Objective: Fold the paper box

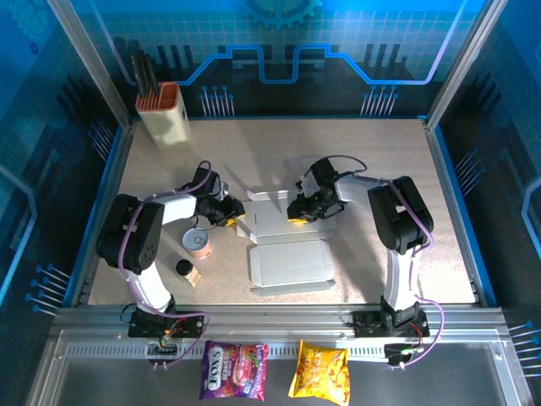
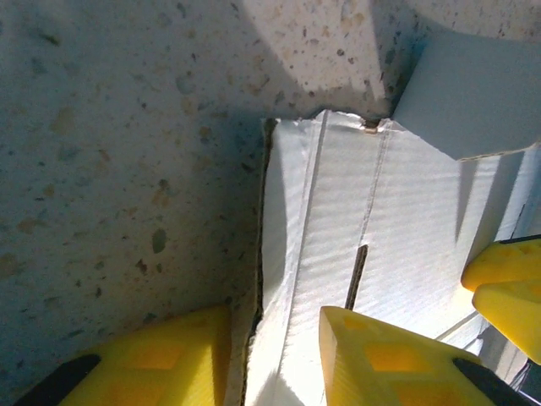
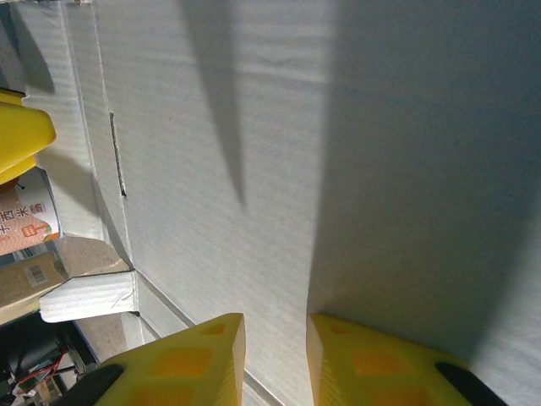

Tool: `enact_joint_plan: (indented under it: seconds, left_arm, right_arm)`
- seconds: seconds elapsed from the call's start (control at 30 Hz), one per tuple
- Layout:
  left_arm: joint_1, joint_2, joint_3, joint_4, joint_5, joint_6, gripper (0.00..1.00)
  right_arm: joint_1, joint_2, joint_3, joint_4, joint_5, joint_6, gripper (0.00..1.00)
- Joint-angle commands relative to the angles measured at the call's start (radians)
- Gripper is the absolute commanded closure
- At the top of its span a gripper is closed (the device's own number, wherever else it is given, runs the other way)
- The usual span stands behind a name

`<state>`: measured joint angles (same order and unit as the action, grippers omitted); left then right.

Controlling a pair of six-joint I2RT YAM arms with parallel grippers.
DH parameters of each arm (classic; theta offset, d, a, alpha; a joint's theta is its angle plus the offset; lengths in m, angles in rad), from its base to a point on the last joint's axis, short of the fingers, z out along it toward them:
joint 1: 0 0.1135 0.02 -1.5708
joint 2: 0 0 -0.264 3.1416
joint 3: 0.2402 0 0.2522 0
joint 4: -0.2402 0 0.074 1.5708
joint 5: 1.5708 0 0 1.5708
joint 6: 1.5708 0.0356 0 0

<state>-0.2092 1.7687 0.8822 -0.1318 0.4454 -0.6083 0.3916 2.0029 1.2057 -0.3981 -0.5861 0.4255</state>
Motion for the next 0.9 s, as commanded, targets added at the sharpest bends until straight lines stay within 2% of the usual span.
enact_joint_plan:
  seconds: [0.0,0.47,0.87]
  left_arm:
    - [-0.03,-0.013,-0.013,0.059,0.083,-0.023,0.67]
    - [-0.032,-0.024,-0.044,0.094,0.091,-0.045,0.7]
    - [-0.033,-0.098,-0.069,0.119,0.075,-0.062,0.8]
  right_arm:
    - [0.0,0.017,-0.016,-0.01,0.003,0.007,0.73]
    - [0.015,0.019,-0.011,0.0,0.004,0.021,0.72]
    - [0.018,0.014,-0.003,-0.012,0.011,0.015,0.72]
